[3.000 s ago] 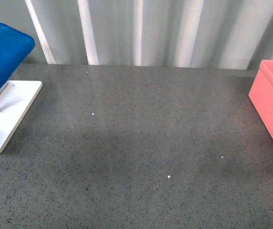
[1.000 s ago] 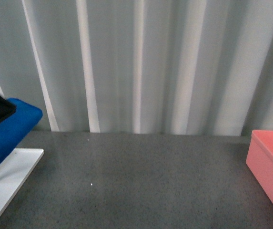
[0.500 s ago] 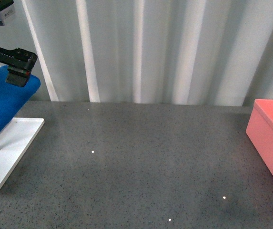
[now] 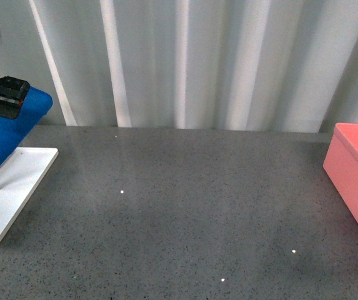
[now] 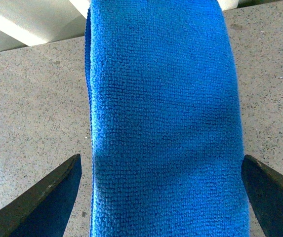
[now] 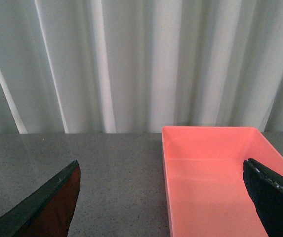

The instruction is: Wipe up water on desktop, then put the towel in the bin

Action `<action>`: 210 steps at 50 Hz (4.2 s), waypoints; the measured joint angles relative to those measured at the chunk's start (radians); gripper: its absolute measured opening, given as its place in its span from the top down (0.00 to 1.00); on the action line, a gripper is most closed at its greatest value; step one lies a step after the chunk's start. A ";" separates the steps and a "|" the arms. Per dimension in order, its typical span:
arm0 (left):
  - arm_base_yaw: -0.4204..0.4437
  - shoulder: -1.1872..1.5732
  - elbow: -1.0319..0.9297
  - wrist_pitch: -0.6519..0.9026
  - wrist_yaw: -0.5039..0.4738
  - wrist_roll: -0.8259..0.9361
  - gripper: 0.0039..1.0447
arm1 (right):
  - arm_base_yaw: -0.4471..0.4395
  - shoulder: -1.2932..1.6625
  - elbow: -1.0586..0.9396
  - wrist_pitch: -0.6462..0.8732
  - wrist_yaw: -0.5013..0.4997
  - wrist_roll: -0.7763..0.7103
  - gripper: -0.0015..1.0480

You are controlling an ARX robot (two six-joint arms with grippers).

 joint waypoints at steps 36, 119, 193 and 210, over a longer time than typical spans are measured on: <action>0.013 -0.046 -0.096 0.047 0.028 -0.030 0.54 | 0.000 0.000 0.000 0.000 0.000 0.000 0.07; -0.292 -0.568 -0.364 0.410 0.698 -0.633 0.97 | 0.000 0.000 0.000 0.000 0.000 0.000 0.07; -0.460 -0.625 -0.513 0.479 0.637 -0.649 0.97 | 0.374 1.394 0.558 0.355 -0.424 -0.138 0.07; -0.460 -0.625 -0.513 0.479 0.637 -0.648 0.97 | 0.476 1.572 0.698 0.423 -0.373 -0.099 0.07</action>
